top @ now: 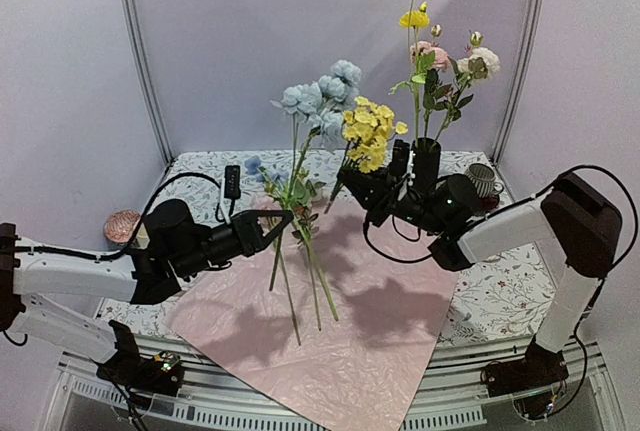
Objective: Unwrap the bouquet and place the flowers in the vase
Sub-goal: Pick up the fake flower, then place the fake flower on the flattened wrapping paper.
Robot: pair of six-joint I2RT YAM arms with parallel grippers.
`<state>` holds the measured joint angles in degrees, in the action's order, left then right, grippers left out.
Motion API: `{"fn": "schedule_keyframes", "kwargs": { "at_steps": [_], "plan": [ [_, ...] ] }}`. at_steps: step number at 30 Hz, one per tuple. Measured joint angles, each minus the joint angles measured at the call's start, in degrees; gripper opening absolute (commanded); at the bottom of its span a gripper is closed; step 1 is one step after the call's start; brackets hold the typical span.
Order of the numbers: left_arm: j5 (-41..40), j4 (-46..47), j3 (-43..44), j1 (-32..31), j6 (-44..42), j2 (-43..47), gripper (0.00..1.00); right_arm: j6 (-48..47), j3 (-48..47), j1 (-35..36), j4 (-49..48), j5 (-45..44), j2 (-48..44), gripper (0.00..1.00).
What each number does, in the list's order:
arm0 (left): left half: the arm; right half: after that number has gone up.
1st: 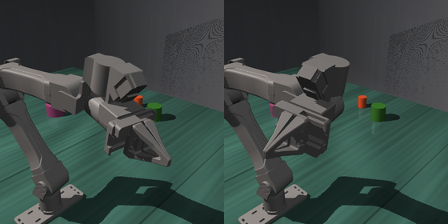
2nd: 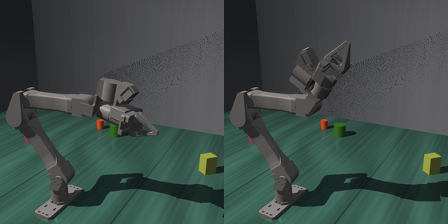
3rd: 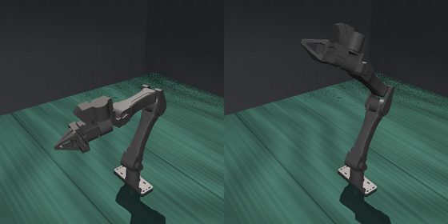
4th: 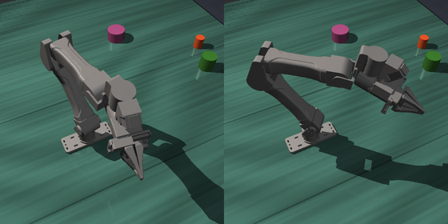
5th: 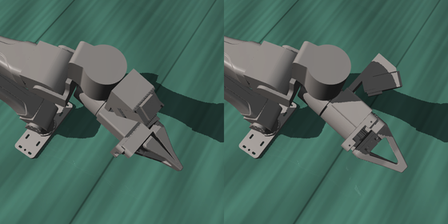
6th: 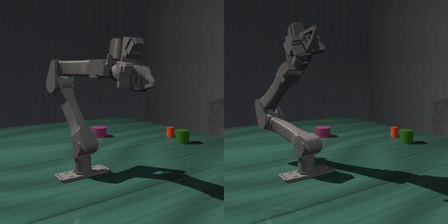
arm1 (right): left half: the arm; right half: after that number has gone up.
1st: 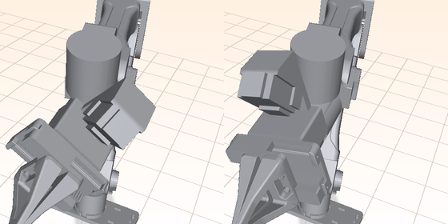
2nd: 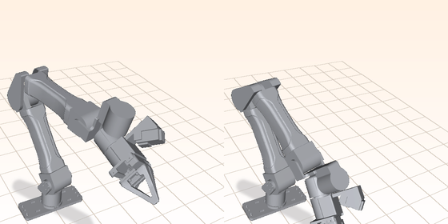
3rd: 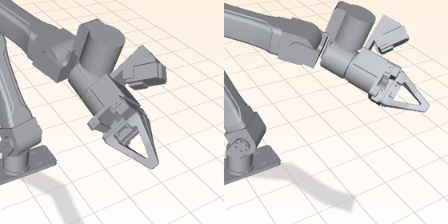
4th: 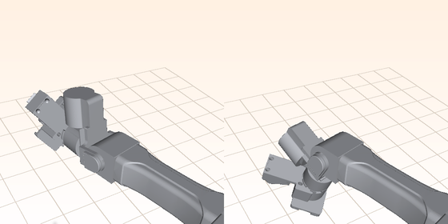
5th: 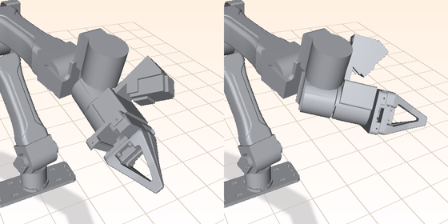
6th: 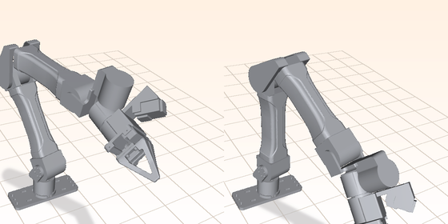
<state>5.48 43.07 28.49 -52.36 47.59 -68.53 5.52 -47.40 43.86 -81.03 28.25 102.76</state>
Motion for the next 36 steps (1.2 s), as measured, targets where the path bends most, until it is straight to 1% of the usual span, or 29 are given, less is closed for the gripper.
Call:
{"fn": "schedule_keyframes", "kwargs": {
  "at_steps": [5, 10, 15, 21, 23, 27, 31, 34, 36],
  "plan": [
    [-3.6, -1.6, -2.7, 1.2, 1.5, 0.0, 0.05, 0.5, 1.3, 0.0, 4.3, 0.0, -4.1, 0.03],
    [-7.7, -5.0, -4.4, 1.7, 1.7, 1.1, 0.05, 1.4, 1.7, 0.0, 13.6, 0.0, -8.1, 0.03],
    [-11.4, -8.2, -5.5, 1.8, 0.0, 5.9, 0.06, 2.6, 1.6, 0.0, 27.2, 0.4, -11.2, 0.04],
    [-14.8, -10.0, -7.0, 1.8, -3.9, 13.4, 0.07, 6.6, 1.6, 0.0, 40.4, 2.8, -11.5, 0.04],
    [-15.4, -10.1, -7.1, 1.8, -5.3, 15.6, 0.07, 8.9, 1.6, 0.0, 42.7, 4.1, -10.7, 0.05],
    [-15.5, -10.1, -7.4, 1.8, -7.5, 18.3, 0.08, 13.6, -0.1, 0.0, 47.8, 6.7, -6.3, 0.10],
    [-15.3, -10.0, -7.5, 1.8, -8.6, 18.8, 0.08, 16.2, -3.3, 0.0, 54.9, 7.0, -0.8, 0.15],
    [-14.9, -10.0, -7.6, 1.8, -8.9, 18.6, 0.08, 16.5, -6.7, 0.0, 60.5, 6.8, 3.2, 0.18],
    [-14.7, -9.8, -7.6, 1.8, -8.9, 18.5, 0.08, 16.6, -8.4, 0.0, 63.3, 6.6, 5.5, 0.26]
  ]
}}
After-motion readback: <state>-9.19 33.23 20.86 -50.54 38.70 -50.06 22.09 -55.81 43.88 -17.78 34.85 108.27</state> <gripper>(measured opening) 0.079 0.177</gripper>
